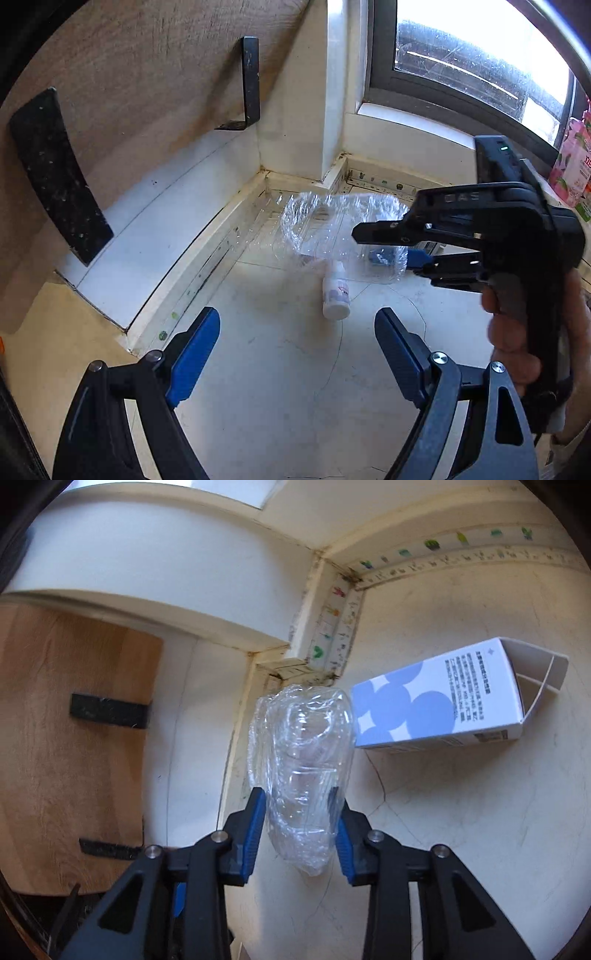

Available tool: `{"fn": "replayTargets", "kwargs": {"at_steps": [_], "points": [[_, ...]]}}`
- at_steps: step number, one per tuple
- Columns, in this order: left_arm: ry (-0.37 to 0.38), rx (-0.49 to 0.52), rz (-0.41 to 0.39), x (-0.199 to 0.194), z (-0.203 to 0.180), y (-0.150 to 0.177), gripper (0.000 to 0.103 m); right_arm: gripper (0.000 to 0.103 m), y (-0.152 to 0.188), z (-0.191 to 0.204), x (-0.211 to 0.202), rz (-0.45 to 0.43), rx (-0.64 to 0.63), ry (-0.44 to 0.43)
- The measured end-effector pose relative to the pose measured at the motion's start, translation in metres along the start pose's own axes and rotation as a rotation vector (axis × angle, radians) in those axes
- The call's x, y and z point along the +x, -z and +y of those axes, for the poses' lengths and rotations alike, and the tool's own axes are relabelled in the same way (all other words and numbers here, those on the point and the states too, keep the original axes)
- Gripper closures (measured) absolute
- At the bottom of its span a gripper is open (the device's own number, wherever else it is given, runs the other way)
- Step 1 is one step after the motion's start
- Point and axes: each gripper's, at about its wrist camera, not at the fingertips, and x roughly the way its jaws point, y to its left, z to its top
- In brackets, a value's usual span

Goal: Collect trash
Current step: 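Grasp the clear plastic bag with right tool while left tool grasps the white dropper bottle, then carry bag and bottle down over the floor bin and open both tools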

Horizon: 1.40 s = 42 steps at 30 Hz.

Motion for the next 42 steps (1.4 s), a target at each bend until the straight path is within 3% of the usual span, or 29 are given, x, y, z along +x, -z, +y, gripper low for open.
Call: {"fn": "replayTargets", "kwargs": {"at_steps": [7,16,17,21,23,27,34,42], "points": [[0.030,-0.002,0.037,0.021,-0.006,0.000,0.018,0.083,0.014,0.020,-0.062,-0.157,-0.085,-0.046],[0.087,-0.041,0.126,0.070,-0.014,-0.016,0.018,0.085,0.028,0.004,-0.139,-0.285,-0.034,-0.182],[0.090,-0.053,0.133,0.075,-0.013,-0.019,0.021,0.085,0.030,0.003,-0.144,-0.293,-0.034,-0.193],[0.132,-0.091,0.188,0.097,-0.010,-0.028,0.050,0.085,0.038,0.008,-0.160,-0.311,-0.043,-0.202],[0.143,-0.101,0.209,0.104,-0.009,-0.030,0.056,0.085,0.041,0.010,-0.165,-0.314,-0.048,-0.204],[0.155,-0.106,0.252,0.114,-0.009,-0.027,0.078,0.085,0.050,0.012,-0.176,-0.325,-0.054,-0.197],[0.143,-0.099,0.236,0.103,-0.013,-0.012,0.080,0.085,0.067,0.015,-0.183,-0.329,-0.054,-0.179],[0.161,-0.119,0.200,0.044,-0.004,0.012,0.081,0.085,0.100,0.038,-0.192,-0.333,-0.088,-0.183]]}}
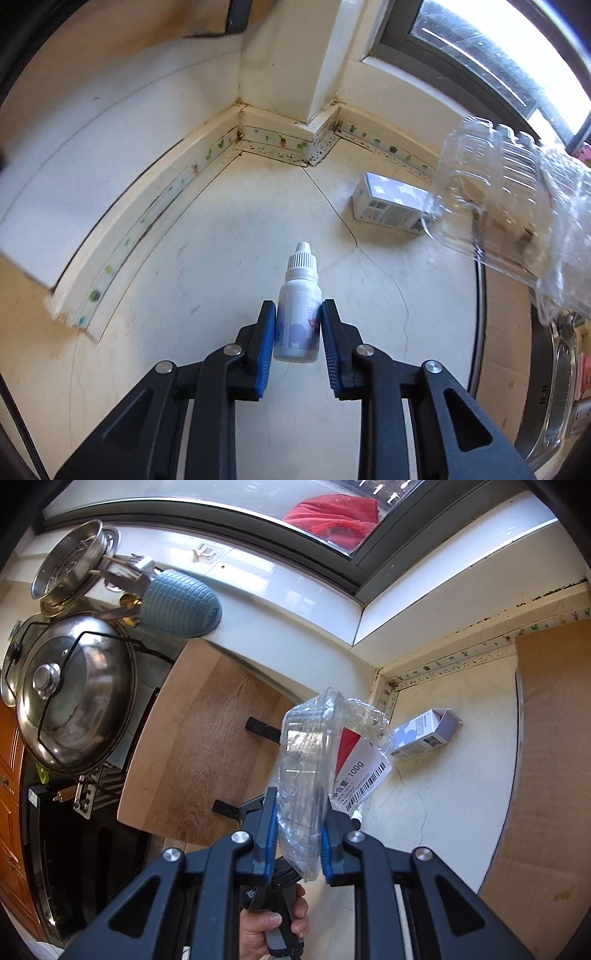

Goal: Collect trash
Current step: 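Carry bag and bottle down over the floor bin and open both tools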

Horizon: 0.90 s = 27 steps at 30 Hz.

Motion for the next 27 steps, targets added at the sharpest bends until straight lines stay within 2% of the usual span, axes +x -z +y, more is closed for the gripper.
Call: {"fn": "replayTargets", "kwargs": {"at_steps": [4,7,15,20,27], "points": [[0.025,0.027,-0.020,-0.038,0.002,0.027,0.081,0.085,0.022,0.024,-0.010,0.004,-0.032,0.006],[0.058,0.047,-0.034,-0.076,0.009,0.059,0.081,0.085,0.047,0.046,-0.022,0.005,-0.058,0.017],[0.144,0.019,-0.022,-0.165,0.047,0.151,0.081,0.085,0.147,0.104,-0.054,0.038,-0.126,0.076],[0.188,-0.012,-0.012,-0.209,0.081,0.214,0.080,0.085,0.225,0.137,-0.059,0.121,-0.189,0.118],[0.159,-0.031,0.057,-0.231,0.131,0.300,0.080,0.085,0.321,0.153,-0.045,0.264,-0.227,0.173]]}}
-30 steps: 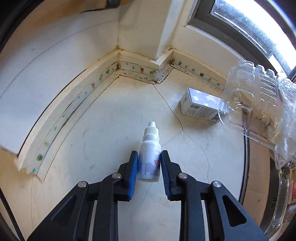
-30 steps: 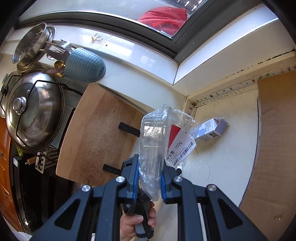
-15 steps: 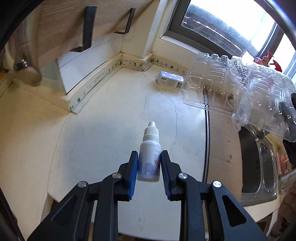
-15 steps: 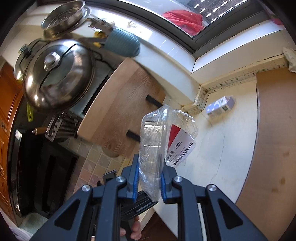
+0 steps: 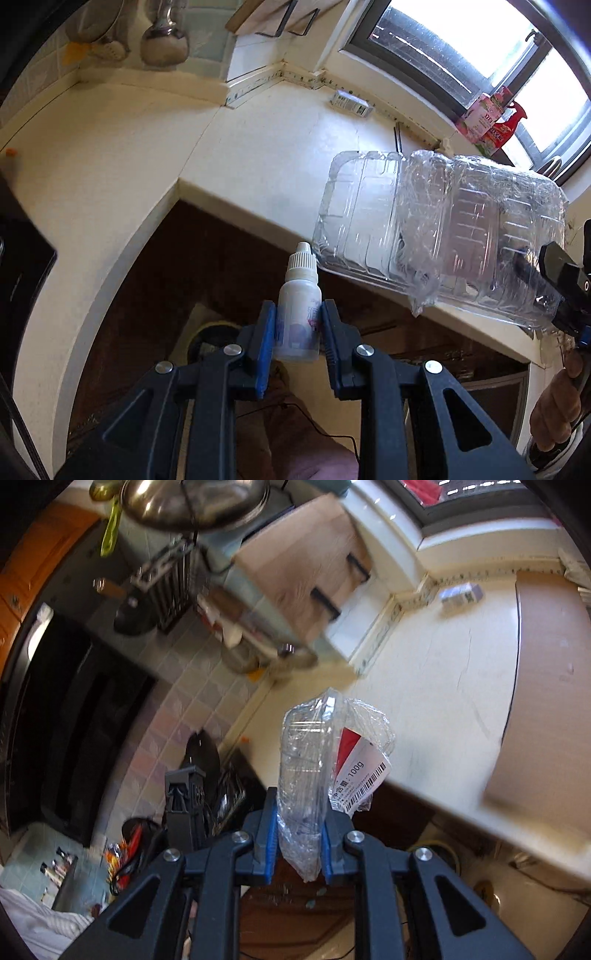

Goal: Collect trash
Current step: 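Carry bag and bottle down over the floor bin and open both tools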

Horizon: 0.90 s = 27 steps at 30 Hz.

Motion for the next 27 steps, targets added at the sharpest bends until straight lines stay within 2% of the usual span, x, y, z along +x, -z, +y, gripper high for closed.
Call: {"fn": "replayTargets", "kwargs": {"at_steps": [5,9,18,23,27], "points": [[-0.036,-0.068,0.089,0.020,0.040,0.045,0.080,0.085,0.052,-0.002,0.047,0.132,-0.012,0.078],[-0.060,-0.108,0.160,0.052,0.067,0.069,0.080,0.085,0.087,-0.038,0.091,0.227,0.060,0.133],[-0.094,-0.164,0.339,0.189,0.129,0.099,0.080,0.085,0.152,-0.141,0.194,0.394,0.193,0.238],[-0.135,-0.173,0.396,0.255,0.155,0.115,0.080,0.084,0.180,-0.193,0.245,0.459,0.248,0.290],[-0.186,-0.147,0.399,0.278,0.166,0.128,0.079,0.084,0.190,-0.219,0.271,0.479,0.271,0.303]]}}
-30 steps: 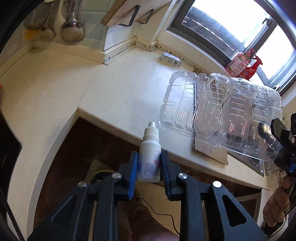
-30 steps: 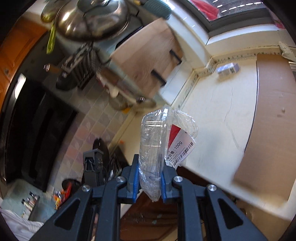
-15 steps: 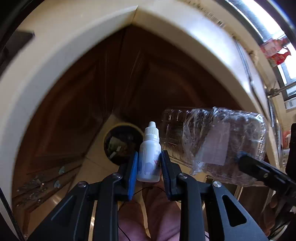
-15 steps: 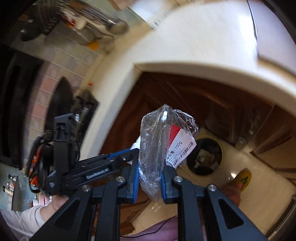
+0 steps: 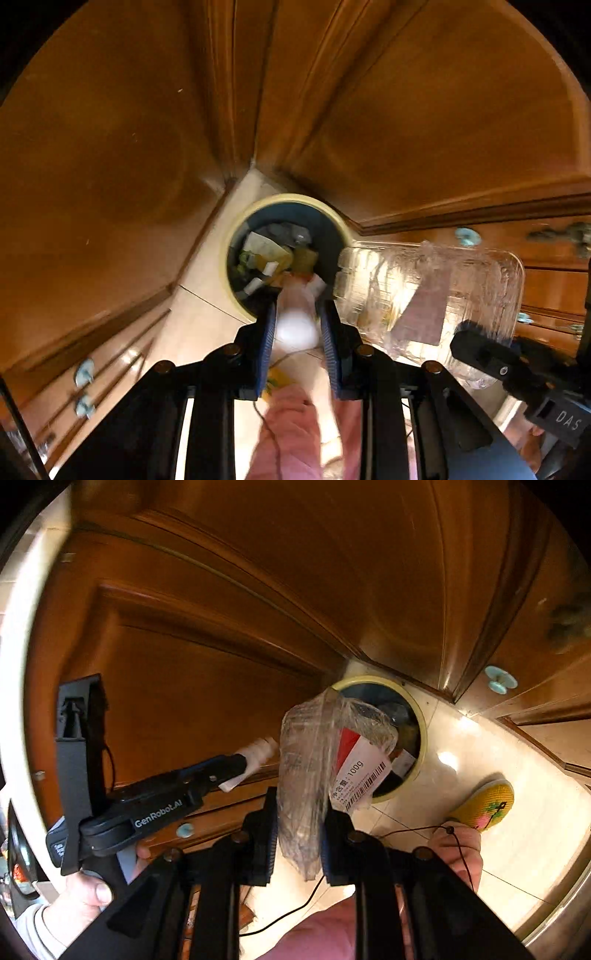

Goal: Collect trash
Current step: 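Carry bag and bottle down over the floor bin and open both tools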

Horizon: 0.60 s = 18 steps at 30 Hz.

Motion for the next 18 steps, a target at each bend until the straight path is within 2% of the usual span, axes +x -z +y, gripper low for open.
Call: {"fn": "replayTargets", "kwargs": {"at_steps": [6,8,11,18], "points": [[-0.062,0.041,-0.050,-0.002,0.003,-0.002,0.060,0.082,-0.010,-0.002,0.017,-0.001,0.014,0.016],[-0.056,0.018,-0.057,-0.010,0.009,-0.001,0.059,0.078,-0.015,0.001,0.021,0.019,0.019,0.025],[-0.053,-0.007,-0.064,-0.021,0.016,0.005,0.059,0.055,-0.021,0.007,0.024,0.040,0.031,0.037],[-0.058,-0.024,-0.083,-0.049,0.016,0.018,0.059,0.052,-0.017,0.035,0.006,0.033,-0.021,0.030]]}}
